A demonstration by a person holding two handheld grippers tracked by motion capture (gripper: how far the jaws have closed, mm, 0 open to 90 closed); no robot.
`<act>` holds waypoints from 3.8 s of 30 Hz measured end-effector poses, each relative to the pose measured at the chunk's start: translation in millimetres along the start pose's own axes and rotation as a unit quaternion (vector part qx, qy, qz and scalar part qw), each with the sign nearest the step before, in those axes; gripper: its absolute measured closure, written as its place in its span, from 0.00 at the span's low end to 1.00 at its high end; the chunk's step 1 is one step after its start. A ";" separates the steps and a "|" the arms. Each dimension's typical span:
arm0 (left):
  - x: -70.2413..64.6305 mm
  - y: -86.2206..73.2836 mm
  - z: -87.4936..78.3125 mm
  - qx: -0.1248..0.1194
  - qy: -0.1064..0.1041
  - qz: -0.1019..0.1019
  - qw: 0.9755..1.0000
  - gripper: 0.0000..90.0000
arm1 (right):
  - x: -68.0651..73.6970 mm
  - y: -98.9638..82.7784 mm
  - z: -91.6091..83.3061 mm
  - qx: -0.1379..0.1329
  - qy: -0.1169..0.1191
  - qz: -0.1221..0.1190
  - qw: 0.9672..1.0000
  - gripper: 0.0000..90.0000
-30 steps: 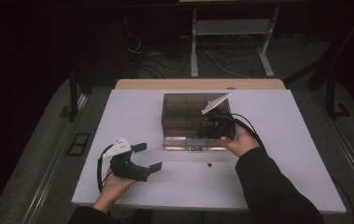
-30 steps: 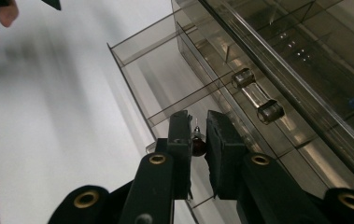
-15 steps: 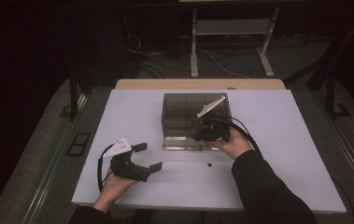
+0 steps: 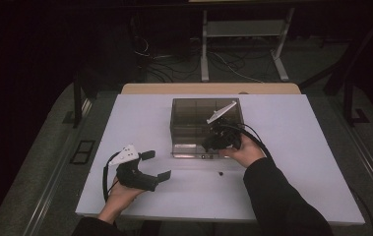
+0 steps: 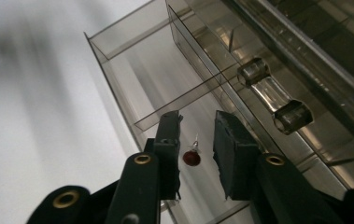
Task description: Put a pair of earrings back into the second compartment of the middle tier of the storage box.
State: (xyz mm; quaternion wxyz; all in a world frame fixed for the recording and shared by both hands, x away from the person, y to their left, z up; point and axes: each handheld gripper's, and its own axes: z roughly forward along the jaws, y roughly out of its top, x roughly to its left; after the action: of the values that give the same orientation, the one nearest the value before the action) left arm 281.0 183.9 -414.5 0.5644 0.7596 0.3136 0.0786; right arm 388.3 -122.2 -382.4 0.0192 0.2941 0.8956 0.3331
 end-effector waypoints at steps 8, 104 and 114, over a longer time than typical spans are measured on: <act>-0.2 0.0 0.1 0.001 0.000 0.001 1.000 0.00 | 10.4 -1.0 -18.6 -0.017 -0.012 -0.002 1.000 0.50; -0.3 0.1 0.6 0.004 0.001 0.002 1.000 0.00 | 35.8 -88.3 7.0 0.031 -0.037 0.011 0.999 0.87; 0.3 0.0 0.2 0.004 0.001 0.003 1.000 0.00 | 35.5 -87.3 0.8 0.029 -0.027 0.015 0.999 0.87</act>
State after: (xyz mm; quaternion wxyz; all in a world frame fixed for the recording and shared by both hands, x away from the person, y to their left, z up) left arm 281.4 183.9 -414.6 0.5607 0.7627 0.3124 0.0799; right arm 314.3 -155.3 -430.4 0.0295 0.3171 0.8993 0.2997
